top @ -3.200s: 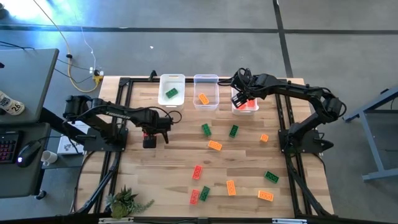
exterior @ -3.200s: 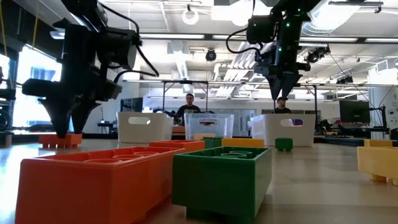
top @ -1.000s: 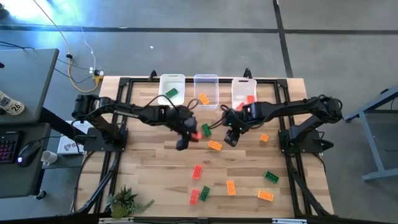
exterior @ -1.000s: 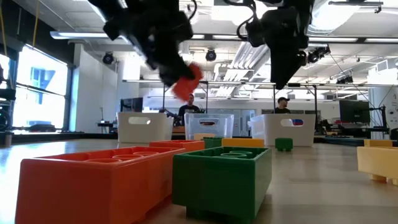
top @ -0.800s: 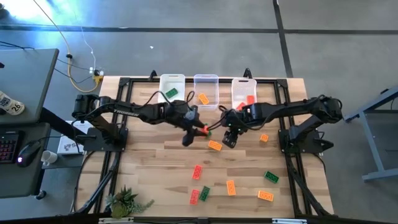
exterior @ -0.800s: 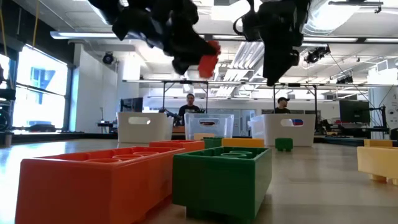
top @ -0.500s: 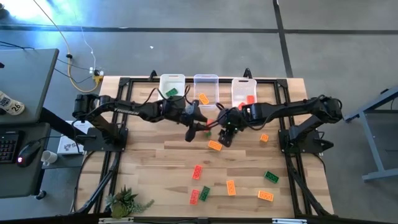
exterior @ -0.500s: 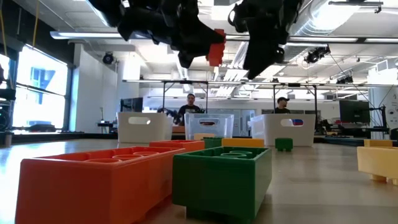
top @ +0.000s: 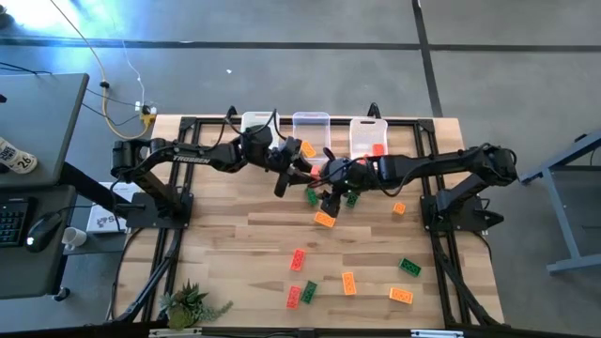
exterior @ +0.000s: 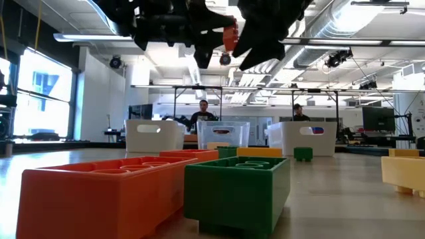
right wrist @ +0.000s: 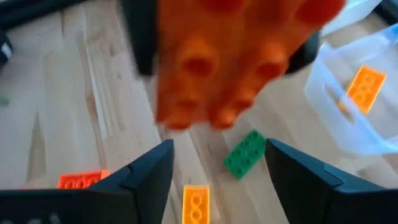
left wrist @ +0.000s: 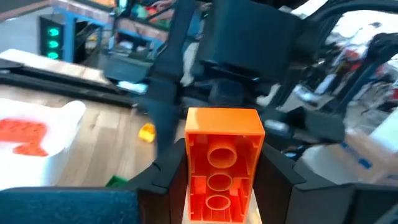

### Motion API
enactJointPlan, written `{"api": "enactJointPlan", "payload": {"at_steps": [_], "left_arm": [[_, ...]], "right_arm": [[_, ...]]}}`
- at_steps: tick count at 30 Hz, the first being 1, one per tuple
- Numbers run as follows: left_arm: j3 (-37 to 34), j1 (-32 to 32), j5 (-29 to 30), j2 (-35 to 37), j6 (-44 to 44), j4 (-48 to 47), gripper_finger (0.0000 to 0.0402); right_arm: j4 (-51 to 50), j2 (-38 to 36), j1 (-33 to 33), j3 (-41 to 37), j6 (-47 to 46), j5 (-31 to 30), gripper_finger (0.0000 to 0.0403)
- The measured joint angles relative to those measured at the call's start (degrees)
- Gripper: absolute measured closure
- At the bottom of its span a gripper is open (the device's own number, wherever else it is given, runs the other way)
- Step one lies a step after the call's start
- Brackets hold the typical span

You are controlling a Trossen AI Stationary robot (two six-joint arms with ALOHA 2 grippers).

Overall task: Sort & place blocks by color
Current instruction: Put the orange game piece into the right white bin

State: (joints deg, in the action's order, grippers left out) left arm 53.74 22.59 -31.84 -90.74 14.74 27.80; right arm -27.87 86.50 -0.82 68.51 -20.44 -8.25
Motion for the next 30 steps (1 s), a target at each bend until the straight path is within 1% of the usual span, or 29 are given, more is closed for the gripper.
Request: {"api": "enactJointPlan", "payload": {"at_steps": [5,17,23,25,27,30], "left_arm": [[0.0,0.0,0.1,0.0,0.1,0.8,0.0282],[0.0,0.3,0.6,0.0,0.1,0.8,0.0282],[0.0,0.1,0.6,0.0,0.3,0.8,0.0282],[0.0,0.1,0.6,0.0,1.0,0.9,0.0282],[0.0,0.1,0.8,0.0,1.1,0.9,0.0282],[0.0,0.1,1.3,0.0,1.1,1.1,0.0282]], "right_arm": [[3.5,0.0,0.0,0.0,0.1,-1.7,0.0143],[9.7,0.0,0.0,0.0,1.0,0.8,0.0141],[10.4,0.0,0.0,0.0,1.0,-3.1,0.0142],[10.4,0.0,0.0,0.0,1.0,-4.0,0.0147],[10.4,0.0,0.0,0.0,1.0,-4.8,0.0161],[10.5,0.0,0.0,0.0,1.0,-5.3,0.0199]]}}
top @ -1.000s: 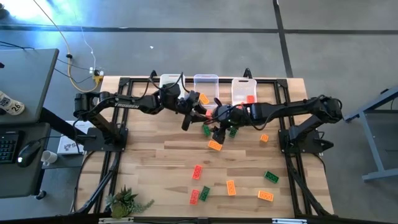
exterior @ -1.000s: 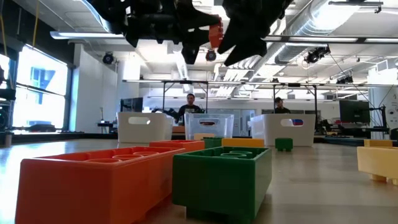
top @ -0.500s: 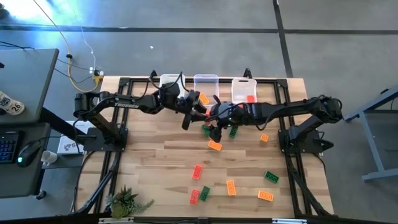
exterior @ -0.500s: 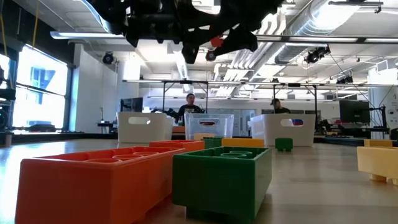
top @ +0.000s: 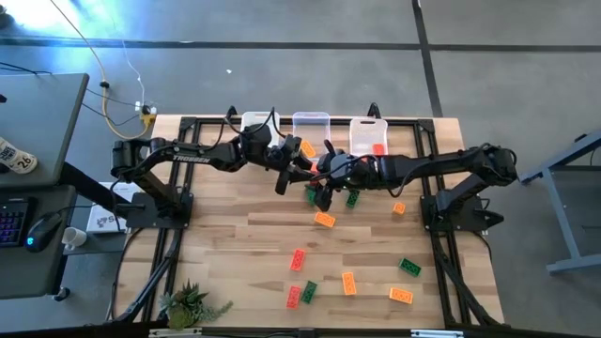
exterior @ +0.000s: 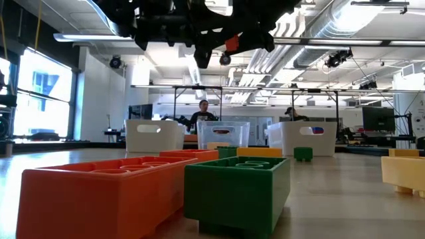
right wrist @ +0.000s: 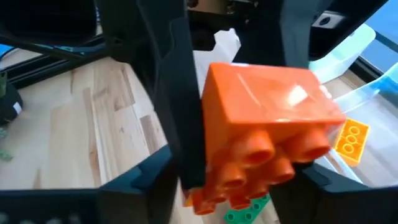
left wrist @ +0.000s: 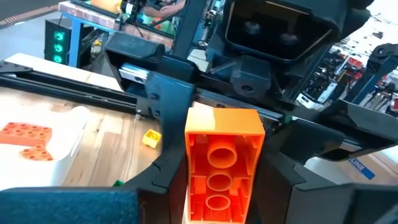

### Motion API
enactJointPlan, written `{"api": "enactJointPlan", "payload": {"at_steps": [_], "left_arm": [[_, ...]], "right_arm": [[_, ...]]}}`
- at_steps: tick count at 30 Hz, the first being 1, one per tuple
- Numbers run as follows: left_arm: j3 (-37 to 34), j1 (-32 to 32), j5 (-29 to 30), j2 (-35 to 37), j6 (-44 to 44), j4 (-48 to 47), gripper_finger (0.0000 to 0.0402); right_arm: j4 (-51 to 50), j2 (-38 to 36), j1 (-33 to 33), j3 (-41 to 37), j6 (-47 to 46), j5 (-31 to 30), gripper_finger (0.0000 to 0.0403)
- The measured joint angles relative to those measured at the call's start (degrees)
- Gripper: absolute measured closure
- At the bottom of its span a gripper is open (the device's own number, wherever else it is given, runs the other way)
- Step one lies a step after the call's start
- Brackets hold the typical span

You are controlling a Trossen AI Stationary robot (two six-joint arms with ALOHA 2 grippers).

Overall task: Sort & place blocks by color
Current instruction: Put the orange game piece into the right white bin

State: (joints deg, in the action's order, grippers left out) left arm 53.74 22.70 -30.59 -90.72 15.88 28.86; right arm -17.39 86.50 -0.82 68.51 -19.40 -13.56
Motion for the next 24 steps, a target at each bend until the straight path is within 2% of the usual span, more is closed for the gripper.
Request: {"api": "enactJointPlan", "payload": {"at_steps": [5,12,24], "left_arm": [[0.0,0.0,0.7,0.0,-1.7,1.1,0.0281],[0.0,0.0,1.7,0.1,-2.1,1.0,0.0273],[0.0,-0.1,3.2,0.0,-0.8,0.7,0.0190]], "right_arm": [[0.0,-0.2,0.0,0.0,-1.1,0.4,0.0274],[-0.1,-0.2,0.0,0.0,-1.7,0.4,0.0276],[-1.2,0.0,0.0,0.0,-3.4,0.0,0.0282]]}}
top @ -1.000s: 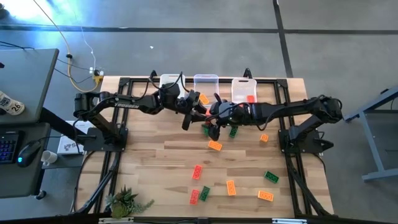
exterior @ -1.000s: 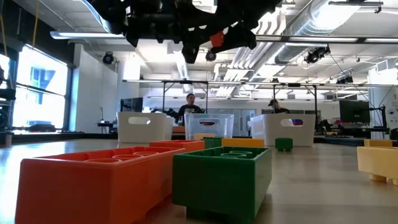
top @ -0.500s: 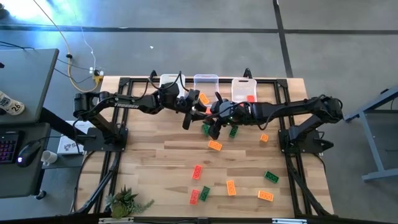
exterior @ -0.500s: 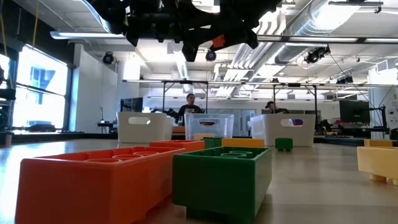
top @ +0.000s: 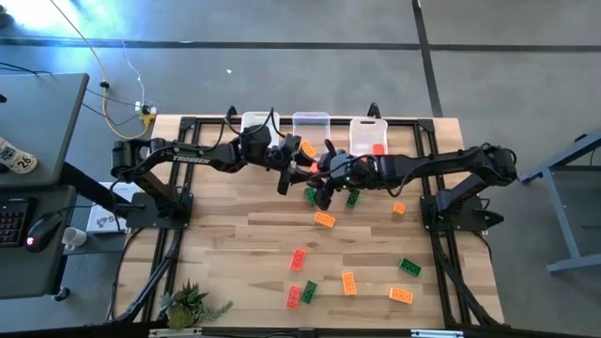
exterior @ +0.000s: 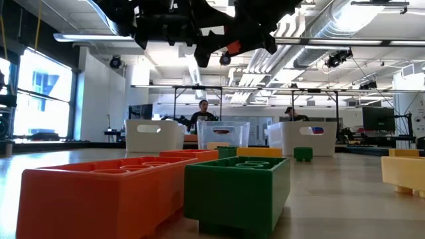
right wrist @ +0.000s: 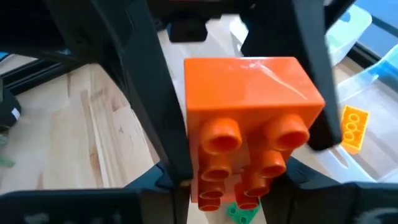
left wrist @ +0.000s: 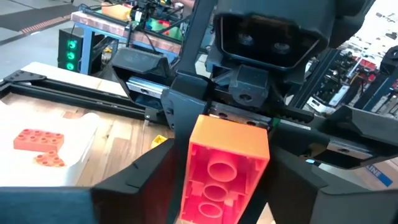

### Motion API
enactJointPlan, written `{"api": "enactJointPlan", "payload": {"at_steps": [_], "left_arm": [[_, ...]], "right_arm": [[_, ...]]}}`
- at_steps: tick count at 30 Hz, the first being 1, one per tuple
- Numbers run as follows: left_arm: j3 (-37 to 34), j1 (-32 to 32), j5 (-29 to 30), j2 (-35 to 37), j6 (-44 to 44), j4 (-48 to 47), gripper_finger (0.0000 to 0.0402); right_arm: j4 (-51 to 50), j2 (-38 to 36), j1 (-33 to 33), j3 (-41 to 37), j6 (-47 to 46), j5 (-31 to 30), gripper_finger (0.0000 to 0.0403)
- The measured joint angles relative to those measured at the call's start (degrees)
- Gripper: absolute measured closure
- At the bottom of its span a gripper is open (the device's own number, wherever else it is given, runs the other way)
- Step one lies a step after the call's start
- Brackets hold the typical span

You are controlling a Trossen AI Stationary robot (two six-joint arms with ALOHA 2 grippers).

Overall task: Sort & place blocks by color
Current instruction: Put the orange game piece into the right white bin

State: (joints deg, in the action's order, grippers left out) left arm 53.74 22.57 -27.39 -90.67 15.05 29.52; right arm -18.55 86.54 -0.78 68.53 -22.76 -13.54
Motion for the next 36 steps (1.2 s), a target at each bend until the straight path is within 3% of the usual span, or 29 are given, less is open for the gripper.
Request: {"api": "enactJointPlan", "payload": {"at_steps": [8,13,21,29,36], "left_arm": [[0.0,0.0,-0.1,0.0,0.0,-0.1,0.0137],[0.0,0.0,-0.3,0.0,-0.1,-1.9,0.0135],[0.0,0.0,-0.4,-0.1,-0.2,-10.6,0.0137],[0.0,-0.2,-0.4,-0.1,-0.2,-19.2,0.0137],[0.0,-1.7,-0.3,-0.1,-3.0,-27.3,0.0137]], "right_arm": [[-6.1,0.0,0.0,0.0,-3.8,-0.2,0.0282],[-13.3,0.0,0.5,0.0,-6.1,-1.9,0.0282],[-27.5,0.0,3.3,0.0,-11.1,-10.5,0.0282],[-36.3,0.0,10.0,0.0,-12.4,-17.6,0.0276],[-40.0,0.0,18.4,0.0,-11.1,-15.7,0.0276]]}}
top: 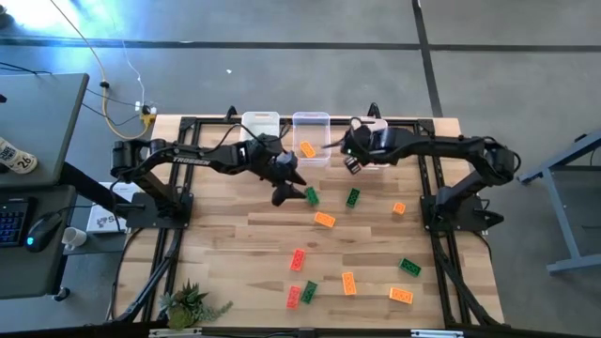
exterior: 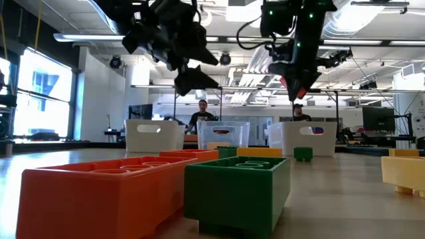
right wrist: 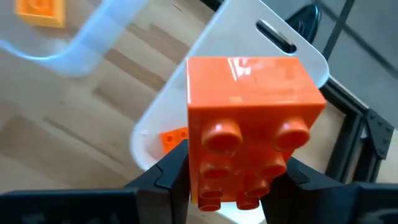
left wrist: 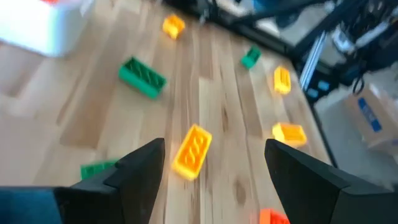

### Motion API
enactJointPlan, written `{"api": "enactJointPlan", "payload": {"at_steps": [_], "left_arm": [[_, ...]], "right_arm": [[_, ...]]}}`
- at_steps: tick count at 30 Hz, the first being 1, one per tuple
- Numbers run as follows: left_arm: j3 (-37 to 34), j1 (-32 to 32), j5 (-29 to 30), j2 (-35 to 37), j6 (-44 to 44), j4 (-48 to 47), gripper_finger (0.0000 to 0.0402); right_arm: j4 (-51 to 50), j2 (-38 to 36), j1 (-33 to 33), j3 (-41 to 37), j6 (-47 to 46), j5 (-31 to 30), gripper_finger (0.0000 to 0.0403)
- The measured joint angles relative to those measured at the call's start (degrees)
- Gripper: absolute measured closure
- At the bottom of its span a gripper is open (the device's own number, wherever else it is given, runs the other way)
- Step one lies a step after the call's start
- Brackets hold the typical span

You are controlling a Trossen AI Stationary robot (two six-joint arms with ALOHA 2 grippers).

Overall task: Sort & place blocks by color
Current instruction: Put the orange game piece into the right white bin, then put the yellow game piece into the transparent bin

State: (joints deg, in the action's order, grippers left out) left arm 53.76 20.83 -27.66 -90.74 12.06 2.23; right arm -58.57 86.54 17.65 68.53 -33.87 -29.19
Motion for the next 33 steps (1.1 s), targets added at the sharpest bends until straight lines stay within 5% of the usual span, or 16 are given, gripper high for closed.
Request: {"api": "enactJointPlan", "payload": {"at_steps": [14,21,33], "left_arm": [[0.0,-6.7,12.1,0.0,-2.2,-12.1,0.0137],[0.0,-11.6,20.1,0.0,-1.7,-17.1,0.0137],[0.0,-19.0,21.5,0.0,1.3,-17.4,0.0137]], "right_arm": [[-1.2,5.2,11.2,0.0,4.4,11.0,0.0274],[-1.2,7.2,12.4,0.0,9.4,11.2,0.0266],[-1.5,7.3,12.3,0.0,9.9,8.9,0.0187]]}}
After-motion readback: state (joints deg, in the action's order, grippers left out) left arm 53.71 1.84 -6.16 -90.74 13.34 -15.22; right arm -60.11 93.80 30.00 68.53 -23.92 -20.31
